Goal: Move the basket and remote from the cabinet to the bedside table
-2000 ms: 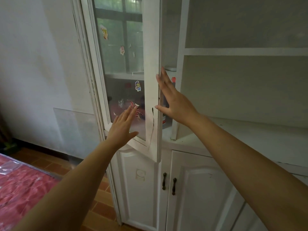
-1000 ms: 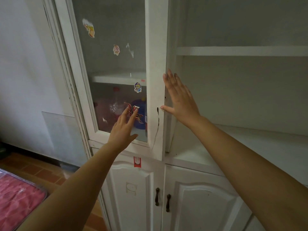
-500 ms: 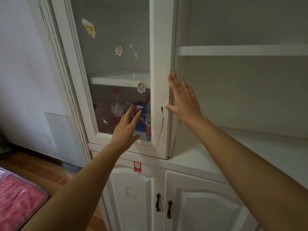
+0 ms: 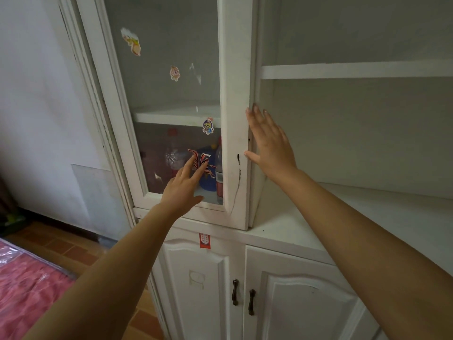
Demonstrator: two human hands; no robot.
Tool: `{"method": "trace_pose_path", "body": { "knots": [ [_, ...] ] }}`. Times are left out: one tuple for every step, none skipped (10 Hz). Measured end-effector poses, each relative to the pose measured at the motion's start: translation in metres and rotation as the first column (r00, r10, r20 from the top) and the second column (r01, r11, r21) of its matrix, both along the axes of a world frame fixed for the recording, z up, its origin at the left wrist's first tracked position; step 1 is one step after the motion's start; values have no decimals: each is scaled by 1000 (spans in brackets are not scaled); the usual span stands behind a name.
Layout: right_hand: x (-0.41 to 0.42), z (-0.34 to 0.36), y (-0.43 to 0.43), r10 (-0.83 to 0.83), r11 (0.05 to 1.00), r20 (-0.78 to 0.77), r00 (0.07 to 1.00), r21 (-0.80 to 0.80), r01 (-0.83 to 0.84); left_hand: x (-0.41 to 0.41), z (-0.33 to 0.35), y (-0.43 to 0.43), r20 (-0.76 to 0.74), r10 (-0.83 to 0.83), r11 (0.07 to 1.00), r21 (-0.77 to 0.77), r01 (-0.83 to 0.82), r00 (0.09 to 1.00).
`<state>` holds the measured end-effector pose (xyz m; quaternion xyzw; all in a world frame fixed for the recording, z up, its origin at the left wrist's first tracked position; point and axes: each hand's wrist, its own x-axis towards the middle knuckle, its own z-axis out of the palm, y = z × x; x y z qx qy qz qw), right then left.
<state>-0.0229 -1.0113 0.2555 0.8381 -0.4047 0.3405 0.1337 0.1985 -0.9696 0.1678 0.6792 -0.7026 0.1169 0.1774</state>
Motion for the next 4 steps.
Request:
{"method": "trace_pose_path", "body": {
  "knots": [
    [-6,-3,7,2,1000,-27,1000,-23,-2,-5,5,6,-11,0,1000,-26,0,1000],
    [-14,-1,20,19,999,-18,1000,-31,-19,-11,13,19,13,-3,999,-54,4,1000],
    [-21,0,30,52,993,-16,999,-106,-53,-9,27,33,57,-33,991,-128,40,998],
    [-25,1,43,64,993,13,998,-101,-62,-6,45,45,67,15,977,-214,-1,998]
  ]
}}
